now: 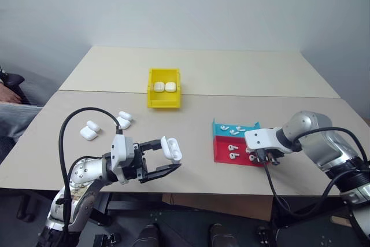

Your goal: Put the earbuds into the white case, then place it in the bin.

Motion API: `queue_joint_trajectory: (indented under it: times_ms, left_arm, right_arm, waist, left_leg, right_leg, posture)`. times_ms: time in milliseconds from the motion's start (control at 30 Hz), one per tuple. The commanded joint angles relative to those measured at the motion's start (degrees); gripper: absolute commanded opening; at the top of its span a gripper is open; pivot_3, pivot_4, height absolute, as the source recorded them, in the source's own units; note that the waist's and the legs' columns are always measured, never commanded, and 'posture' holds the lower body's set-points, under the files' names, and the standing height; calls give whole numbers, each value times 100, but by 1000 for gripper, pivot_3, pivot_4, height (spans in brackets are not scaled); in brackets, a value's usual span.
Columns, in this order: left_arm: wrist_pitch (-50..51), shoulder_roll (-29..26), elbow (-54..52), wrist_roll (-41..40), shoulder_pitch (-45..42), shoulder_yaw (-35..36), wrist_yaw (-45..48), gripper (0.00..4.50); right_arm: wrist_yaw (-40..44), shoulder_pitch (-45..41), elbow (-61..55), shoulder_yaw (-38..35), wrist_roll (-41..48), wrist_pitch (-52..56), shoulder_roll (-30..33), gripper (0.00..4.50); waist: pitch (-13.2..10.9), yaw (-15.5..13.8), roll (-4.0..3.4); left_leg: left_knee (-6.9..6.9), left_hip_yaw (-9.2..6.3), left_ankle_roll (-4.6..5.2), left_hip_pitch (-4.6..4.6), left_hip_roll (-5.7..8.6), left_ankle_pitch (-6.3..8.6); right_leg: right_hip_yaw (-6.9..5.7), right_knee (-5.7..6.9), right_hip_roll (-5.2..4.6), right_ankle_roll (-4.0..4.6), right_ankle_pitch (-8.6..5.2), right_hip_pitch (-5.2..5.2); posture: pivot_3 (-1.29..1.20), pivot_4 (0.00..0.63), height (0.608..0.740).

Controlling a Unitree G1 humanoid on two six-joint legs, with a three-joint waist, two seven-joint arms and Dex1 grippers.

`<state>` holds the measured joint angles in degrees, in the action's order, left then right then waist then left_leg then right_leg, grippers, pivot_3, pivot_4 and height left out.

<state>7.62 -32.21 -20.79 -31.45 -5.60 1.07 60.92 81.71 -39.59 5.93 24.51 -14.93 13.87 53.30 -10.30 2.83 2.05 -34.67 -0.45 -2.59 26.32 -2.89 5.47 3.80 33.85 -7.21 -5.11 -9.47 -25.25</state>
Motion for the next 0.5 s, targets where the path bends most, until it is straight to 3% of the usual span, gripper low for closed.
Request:
queue_joint_trajectory:
  times_ms: [33,233,400,500]
  left_arm:
    - [-105,-22,-231,13,13,9,-26,2723]
    - [-130,-19,-238,49,32,4,-25,2723]
    - [-106,-33,-269,63,50,13,-41,2723]
    - [-100,-29,-284,92,49,16,-78,2723]
  right_arm:
    - [14,-9,14,-60,5,-183,-3,1693]
    - [73,17,19,-73,43,-234,0,1693]
    - [69,57,-29,-73,36,-232,10,611]
    - [73,57,-37,-72,32,-203,15,611]
  waist:
    - [0,2,0]
    - [0,9,0]
    - [0,9,0]
    - [0,10,0]
  left_leg:
    - [0,0,0,0,0,0]
    - [1,0,0,0,0,0]
    - [1,0,0,0,-1,0]
    - [1,0,0,0,-1,0]
  right_leg:
    - [0,-2,0,0,0,0]
    - [-1,-12,0,0,0,0]
    - [-1,-18,0,0,0,0]
    - [-1,-24,0,0,0,-1]
  posture:
    - [0,150,740]
    - [0,150,740]
    - [0,150,740]
    - [0,150,740]
